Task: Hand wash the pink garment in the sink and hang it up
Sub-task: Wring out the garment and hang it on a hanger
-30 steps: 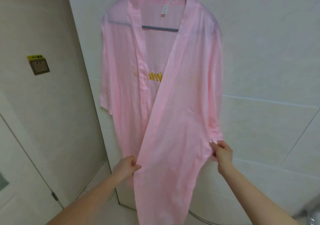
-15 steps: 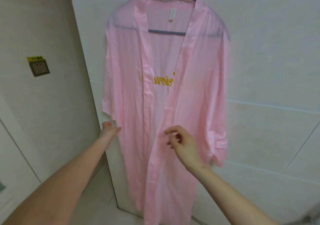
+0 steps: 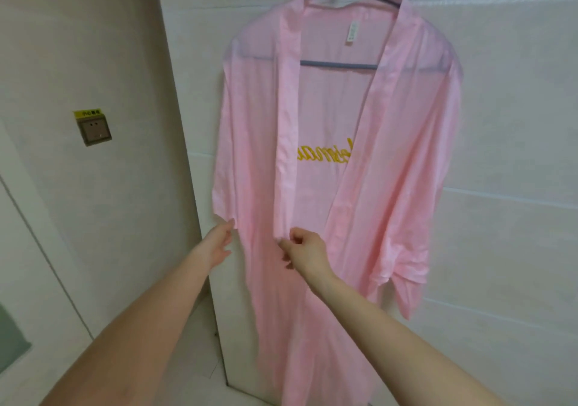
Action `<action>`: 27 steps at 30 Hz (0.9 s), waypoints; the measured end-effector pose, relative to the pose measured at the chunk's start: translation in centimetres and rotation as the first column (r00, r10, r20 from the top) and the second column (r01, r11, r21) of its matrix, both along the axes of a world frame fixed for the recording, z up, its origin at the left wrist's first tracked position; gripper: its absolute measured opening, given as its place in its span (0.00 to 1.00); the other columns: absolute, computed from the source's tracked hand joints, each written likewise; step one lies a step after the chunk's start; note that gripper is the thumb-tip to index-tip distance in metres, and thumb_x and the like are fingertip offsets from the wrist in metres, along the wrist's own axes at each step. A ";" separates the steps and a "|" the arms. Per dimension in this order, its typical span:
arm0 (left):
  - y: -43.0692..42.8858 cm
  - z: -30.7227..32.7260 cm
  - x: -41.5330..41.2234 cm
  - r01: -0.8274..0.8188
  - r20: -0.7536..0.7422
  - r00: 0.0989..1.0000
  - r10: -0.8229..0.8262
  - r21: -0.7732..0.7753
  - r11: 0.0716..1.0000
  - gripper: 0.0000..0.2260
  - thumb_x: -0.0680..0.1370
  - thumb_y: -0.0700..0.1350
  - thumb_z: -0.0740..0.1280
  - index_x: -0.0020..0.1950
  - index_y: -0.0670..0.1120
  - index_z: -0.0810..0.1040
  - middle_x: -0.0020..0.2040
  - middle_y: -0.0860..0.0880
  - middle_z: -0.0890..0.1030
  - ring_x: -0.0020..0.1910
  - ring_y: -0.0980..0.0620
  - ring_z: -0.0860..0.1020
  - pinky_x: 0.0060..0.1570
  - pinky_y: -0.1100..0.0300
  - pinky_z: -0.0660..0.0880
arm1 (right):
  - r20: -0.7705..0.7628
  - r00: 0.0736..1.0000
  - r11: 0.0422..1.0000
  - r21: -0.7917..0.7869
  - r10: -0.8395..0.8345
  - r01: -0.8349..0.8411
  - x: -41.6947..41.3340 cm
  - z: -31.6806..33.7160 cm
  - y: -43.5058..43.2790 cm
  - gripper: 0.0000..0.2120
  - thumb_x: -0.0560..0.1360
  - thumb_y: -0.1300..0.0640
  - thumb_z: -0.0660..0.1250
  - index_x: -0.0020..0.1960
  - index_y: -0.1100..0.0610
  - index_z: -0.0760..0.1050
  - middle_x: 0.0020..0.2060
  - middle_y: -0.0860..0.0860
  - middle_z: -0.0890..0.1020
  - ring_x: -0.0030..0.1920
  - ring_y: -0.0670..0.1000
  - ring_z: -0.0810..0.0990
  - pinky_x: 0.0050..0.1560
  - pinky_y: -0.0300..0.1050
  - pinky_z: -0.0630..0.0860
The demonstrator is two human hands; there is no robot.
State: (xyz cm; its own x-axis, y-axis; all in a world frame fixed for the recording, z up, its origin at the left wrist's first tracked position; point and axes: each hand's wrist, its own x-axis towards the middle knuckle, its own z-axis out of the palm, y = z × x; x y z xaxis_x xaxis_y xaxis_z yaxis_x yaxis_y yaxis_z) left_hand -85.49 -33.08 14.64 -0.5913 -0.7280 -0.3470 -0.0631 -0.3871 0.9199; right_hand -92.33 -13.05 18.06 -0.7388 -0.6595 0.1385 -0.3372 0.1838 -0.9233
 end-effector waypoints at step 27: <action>-3.2 4.4 14.7 -0.085 0.371 0.849 0.377 -0.607 0.790 0.15 0.78 0.38 0.56 0.61 0.34 0.74 0.47 0.31 0.78 0.44 0.34 0.79 0.36 0.50 0.79 | 0.178 0.921 0.870 0.306 0.348 -0.388 0.6 3.0 7.5 0.16 0.76 0.63 0.67 0.31 0.55 0.69 0.24 0.47 0.72 0.26 0.45 0.72 0.28 0.39 0.73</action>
State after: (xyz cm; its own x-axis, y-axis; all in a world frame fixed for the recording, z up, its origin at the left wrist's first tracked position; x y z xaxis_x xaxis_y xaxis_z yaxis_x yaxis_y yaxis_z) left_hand -70.75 -36.28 18.99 -0.2588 -0.9657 -0.0214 -0.5008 0.1152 0.8579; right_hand -91.75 -5.58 21.04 -0.4312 -0.8790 -0.2036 -0.3370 0.3663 -0.8673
